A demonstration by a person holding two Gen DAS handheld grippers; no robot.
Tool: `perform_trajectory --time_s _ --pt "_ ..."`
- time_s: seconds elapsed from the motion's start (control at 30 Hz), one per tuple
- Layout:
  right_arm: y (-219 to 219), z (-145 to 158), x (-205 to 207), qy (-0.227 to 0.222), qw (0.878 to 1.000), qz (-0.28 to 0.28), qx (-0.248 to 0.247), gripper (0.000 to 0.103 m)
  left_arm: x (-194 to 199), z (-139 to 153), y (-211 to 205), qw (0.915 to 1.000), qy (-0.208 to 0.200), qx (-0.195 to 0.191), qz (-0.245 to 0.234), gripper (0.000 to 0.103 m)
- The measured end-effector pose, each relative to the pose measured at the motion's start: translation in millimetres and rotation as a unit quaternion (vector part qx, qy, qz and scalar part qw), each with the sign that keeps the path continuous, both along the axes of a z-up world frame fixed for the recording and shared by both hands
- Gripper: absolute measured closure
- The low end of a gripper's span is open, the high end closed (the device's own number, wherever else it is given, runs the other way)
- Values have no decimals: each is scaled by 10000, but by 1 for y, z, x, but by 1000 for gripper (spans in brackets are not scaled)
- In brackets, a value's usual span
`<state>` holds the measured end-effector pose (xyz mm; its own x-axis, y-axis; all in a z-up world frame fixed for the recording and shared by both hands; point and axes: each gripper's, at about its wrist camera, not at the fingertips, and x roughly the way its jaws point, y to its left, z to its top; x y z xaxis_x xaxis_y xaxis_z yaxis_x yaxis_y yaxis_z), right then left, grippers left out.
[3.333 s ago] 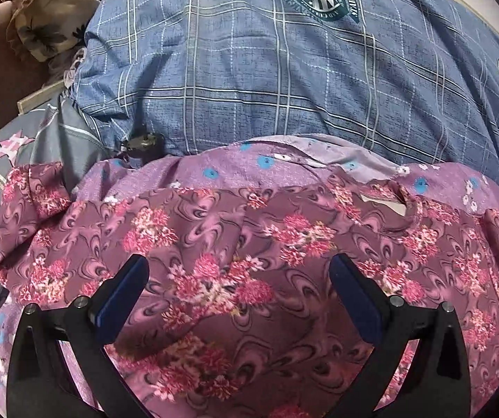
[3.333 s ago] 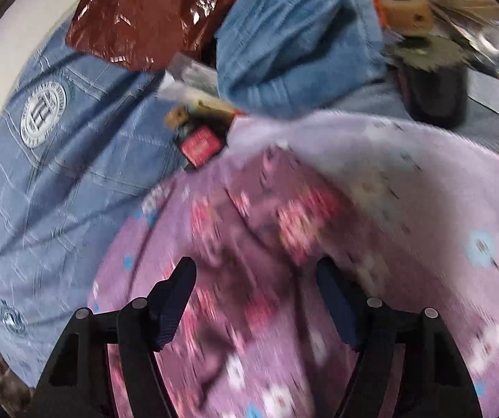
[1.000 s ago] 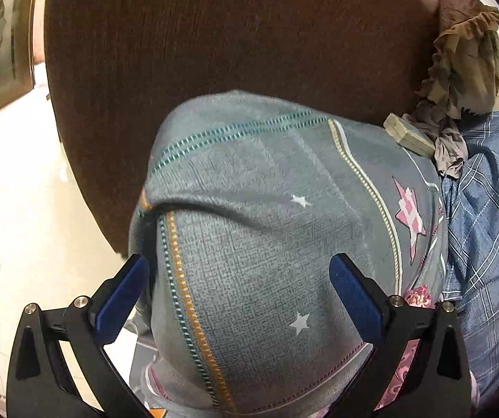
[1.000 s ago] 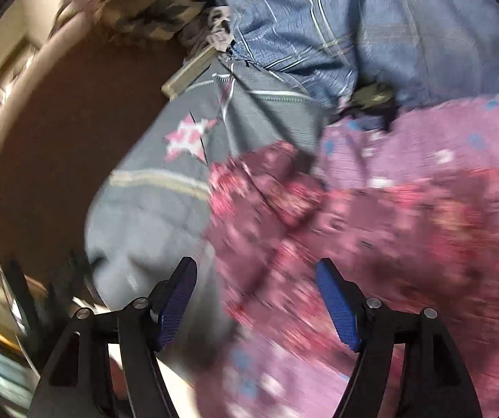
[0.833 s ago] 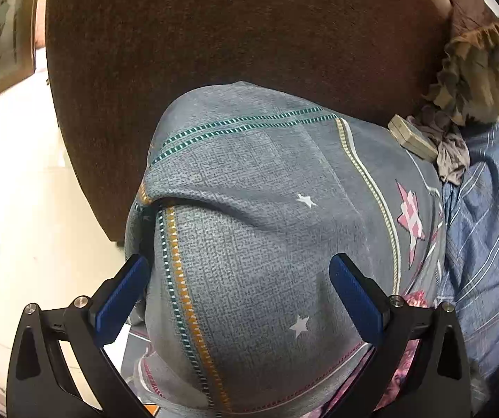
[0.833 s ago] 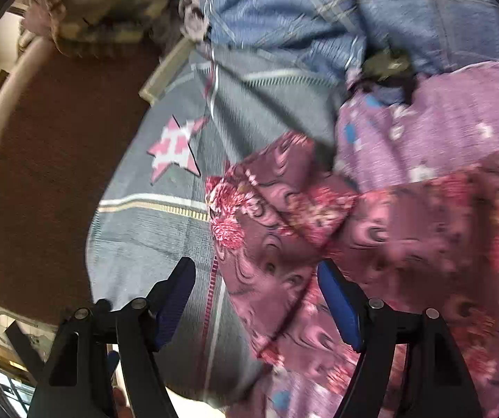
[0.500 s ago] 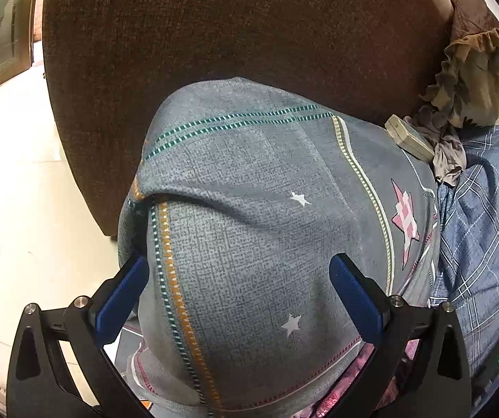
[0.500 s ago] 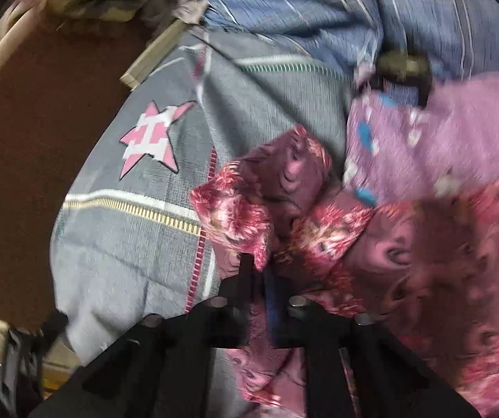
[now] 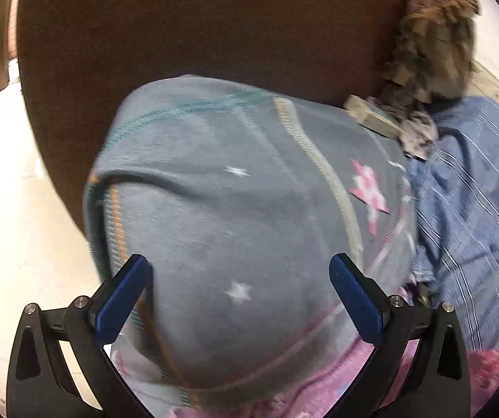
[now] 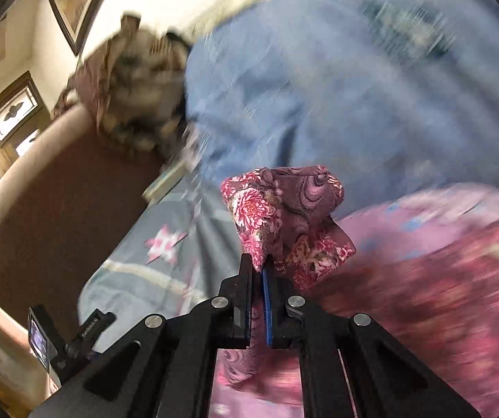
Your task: Fold small clothes
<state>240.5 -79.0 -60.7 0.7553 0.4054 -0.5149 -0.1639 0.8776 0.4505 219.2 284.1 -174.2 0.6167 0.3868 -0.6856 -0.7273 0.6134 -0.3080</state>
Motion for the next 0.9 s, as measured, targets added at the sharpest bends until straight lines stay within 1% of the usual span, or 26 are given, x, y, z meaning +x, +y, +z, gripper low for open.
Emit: perform_trajectory --time_s 0.03,0.07,0.17,0.23,0.27,0.3,0.33,0.37,0.4,0.43,0.47,0.53,0.57,0.6,0.63,0.67,0.73,0.77,0.8,0.83,0.9 --pt "-18 8 -10 -117 9996 -210 -173 99 2 2 -8 9999 -24 49 -114 0" --pt "-34 14 -19 -222 9980 -452 -382 99 6 4 -20 9994 -36 110 -325 0" --pt "-76 18 -37 -343 9906 -1009 -853 99 15 8 -51 9962 -48 270 -831 0" --pt "-102 11 -42 -241 9780 -1544 -1382 96 23 9 -81 9907 -44 400 -1296 0" --pt "-115 6 -43 -122 9711 -1806 -1555 89 27 9 -99 9867 -33 454 -1560 0" --pt "-131 -3 -43 91 9665 -1995 -1613 76 31 8 -119 9805 -2 523 -1894 0" --pt "-149 -12 -43 356 9676 -2020 -1475 62 34 6 -136 9749 45 564 -2155 0" --pt "-163 -19 -45 523 9692 -2029 -1292 32 38 4 -153 9679 120 606 -2434 0" --pt "-180 -28 -51 598 9694 -2141 -1040 25 43 1 -173 9596 212 682 -2722 0" --pt "-197 -36 -59 584 9660 -2373 -845 24 46 -1 -187 9533 285 752 -2913 0" --pt "-208 -43 -64 608 9624 -2527 -786 24 48 -4 -203 9468 363 830 -3087 0" --pt "-233 -58 -70 803 9550 -2746 -786 24 52 -9 -233 9353 457 967 -3373 0" --pt "-242 -65 -71 882 9527 -2809 -749 24 54 -10 -239 9325 472 981 -3445 0" --pt "-254 -74 -72 987 9504 -2875 -652 24 56 -14 -251 9277 513 983 -3565 0" --pt "-264 -84 -75 1117 9485 -2921 -514 26 58 -16 -256 9258 536 985 -3611 0" --pt "-279 -97 -73 1308 9459 -2957 -266 27 60 -20 -265 9222 583 1004 -3690 0" --pt "-300 -116 -78 1505 9422 -2989 165 36 62 -26 -274 9175 683 1043 -3777 0" --pt "-309 -128 -76 1621 9389 -3014 362 41 63 -30 -279 9151 751 1079 -3813 0" --pt "-319 -141 -74 1766 9348 -3036 535 45 65 -34 -284 9124 838 1125 -3845 0" --pt "-327 -151 -69 1878 9314 -3048 661 47 68 -37 -289 9098 920 1168 -3874 0" --pt "-337 -169 -60 2052 9248 -3063 939 56 70 -44 -296 9057 1043 1237 -3919 0"
